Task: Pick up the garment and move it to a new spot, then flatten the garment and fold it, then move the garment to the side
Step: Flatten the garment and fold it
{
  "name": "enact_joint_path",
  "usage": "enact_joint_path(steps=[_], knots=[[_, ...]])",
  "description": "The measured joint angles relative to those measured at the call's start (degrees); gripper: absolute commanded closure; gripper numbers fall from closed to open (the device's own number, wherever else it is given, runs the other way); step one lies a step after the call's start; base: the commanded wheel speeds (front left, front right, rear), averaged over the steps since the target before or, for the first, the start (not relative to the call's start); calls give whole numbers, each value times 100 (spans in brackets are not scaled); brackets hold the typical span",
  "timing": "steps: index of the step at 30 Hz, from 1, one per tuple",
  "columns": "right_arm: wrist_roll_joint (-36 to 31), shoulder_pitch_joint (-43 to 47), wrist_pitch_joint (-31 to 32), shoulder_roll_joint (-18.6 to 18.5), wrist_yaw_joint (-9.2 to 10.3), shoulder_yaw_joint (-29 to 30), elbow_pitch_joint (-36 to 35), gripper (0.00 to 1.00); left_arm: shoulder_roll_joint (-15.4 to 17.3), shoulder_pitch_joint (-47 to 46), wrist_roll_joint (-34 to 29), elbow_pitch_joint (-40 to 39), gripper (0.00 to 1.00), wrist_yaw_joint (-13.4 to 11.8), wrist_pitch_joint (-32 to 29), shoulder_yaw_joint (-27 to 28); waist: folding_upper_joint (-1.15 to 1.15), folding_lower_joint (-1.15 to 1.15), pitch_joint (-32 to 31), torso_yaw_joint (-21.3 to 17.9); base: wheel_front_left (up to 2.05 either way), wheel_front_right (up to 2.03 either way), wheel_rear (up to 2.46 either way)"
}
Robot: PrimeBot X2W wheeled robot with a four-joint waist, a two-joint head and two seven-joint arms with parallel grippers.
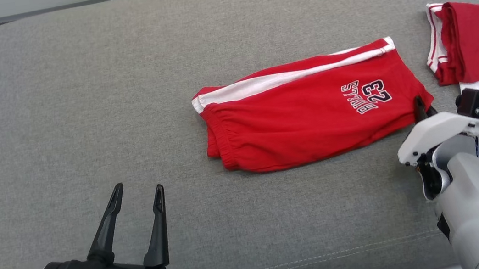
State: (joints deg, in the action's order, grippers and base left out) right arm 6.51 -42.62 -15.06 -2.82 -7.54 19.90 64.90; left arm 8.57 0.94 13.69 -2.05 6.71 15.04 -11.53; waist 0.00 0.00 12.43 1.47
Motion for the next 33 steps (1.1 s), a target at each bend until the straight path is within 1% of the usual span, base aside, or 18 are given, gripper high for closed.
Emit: enact_joint_path(steps=[3,5,8,13,17,21,26,27,33], knots=[[552,589,0,3,0,-522,-508,100,-33,81,-26,-11,0,-22,0,21,0,0,-113,-161,0,0,0],[775,902,-1,4,0,-713,-783,100,-54,110,-44,-13,0,-25,0,21,0,0,-182,-263,0,0,0],[921,1173,-1,2,1,-821,-1061,100,-88,130,-63,-22,0,-25,0,5,0,0,-277,-389,0,0,0],[902,1296,0,1,1,-833,-1370,100,-136,140,-76,8,0,-24,0,-73,0,0,-430,-475,0,0,0],[954,1316,-1,-3,1,-1031,-1742,100,-155,139,-85,49,0,-24,0,-86,0,0,-497,-404,0,0,0],[1155,1424,0,-2,2,-1312,-2178,100,-189,140,-88,89,0,-51,0,-86,0,0,-557,-283,0,0,0],[1446,1498,-1,0,2,-1826,-2638,100,-232,146,-88,163,0,-66,0,-116,0,0,-660,-136,0,0,0],[1563,1504,-1,-1,2,-2043,-2759,100,-248,156,-88,189,0,-70,0,-133,0,0,-707,-82,0,0,0],[1927,1454,-1,0,2,-2724,-2810,100,-286,198,-100,244,0,-85,0,-185,0,0,-824,69,0,0,0]])
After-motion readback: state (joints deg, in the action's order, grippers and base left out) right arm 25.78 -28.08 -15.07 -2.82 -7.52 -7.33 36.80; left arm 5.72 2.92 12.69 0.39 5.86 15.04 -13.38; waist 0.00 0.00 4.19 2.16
